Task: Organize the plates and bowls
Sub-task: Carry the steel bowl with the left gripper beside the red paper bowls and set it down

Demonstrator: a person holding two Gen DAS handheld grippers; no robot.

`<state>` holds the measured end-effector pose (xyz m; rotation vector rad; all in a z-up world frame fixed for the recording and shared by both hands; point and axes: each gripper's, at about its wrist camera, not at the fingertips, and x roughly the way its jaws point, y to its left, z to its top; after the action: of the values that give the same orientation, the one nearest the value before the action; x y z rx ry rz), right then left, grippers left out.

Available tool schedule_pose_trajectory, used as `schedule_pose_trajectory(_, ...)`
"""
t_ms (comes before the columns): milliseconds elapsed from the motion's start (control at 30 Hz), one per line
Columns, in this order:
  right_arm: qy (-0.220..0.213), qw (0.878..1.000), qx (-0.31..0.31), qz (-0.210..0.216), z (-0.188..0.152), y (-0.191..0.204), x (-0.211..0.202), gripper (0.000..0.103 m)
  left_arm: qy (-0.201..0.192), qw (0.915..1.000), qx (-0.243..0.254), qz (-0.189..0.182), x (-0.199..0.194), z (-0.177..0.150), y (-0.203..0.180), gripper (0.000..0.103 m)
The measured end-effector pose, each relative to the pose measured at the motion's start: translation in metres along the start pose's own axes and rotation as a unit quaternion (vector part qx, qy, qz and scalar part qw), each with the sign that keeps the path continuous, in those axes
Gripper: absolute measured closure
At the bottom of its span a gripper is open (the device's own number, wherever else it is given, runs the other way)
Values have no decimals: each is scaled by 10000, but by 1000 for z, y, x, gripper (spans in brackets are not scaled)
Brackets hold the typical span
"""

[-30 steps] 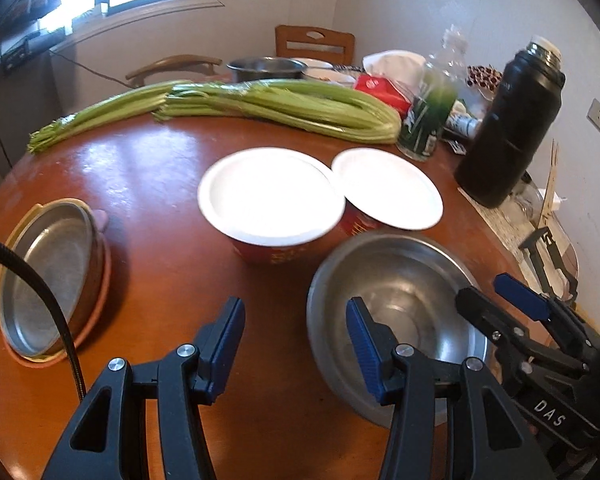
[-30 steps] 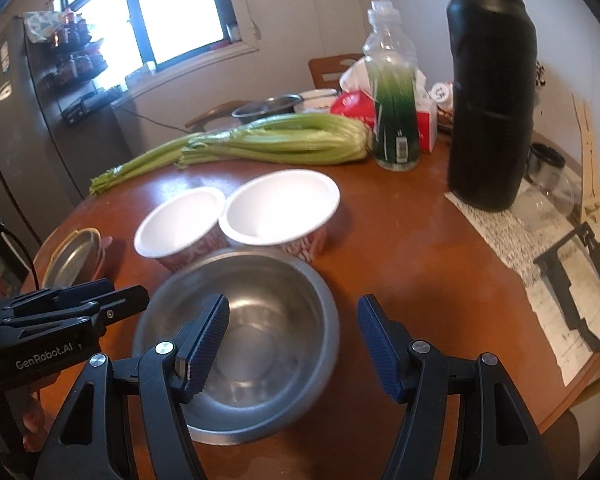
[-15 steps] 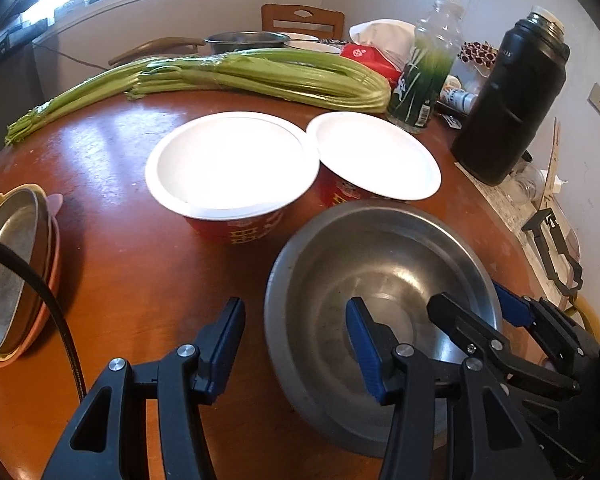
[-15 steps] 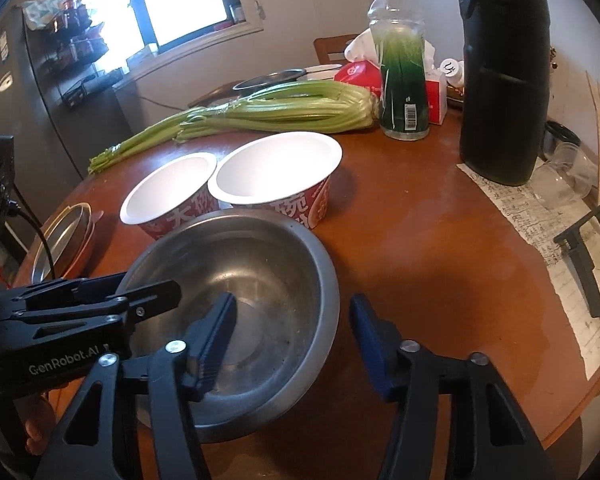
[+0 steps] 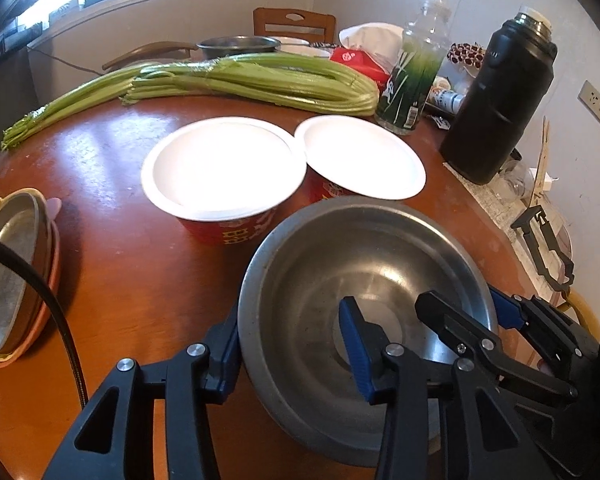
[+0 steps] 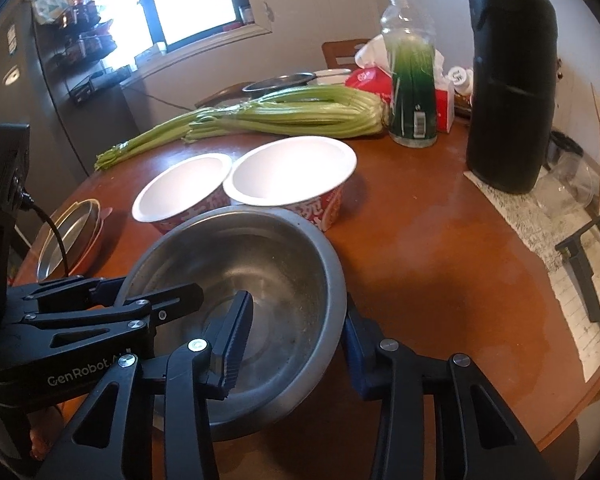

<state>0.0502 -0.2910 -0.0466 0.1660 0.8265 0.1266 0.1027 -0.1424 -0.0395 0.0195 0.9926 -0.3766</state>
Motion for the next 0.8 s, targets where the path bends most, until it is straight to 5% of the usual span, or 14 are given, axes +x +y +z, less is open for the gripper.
schedule_pose_trajectory(800,21,9970,-688,364,-8,78,-17,57,-382,9982,-174,423,-58,-32,53,58)
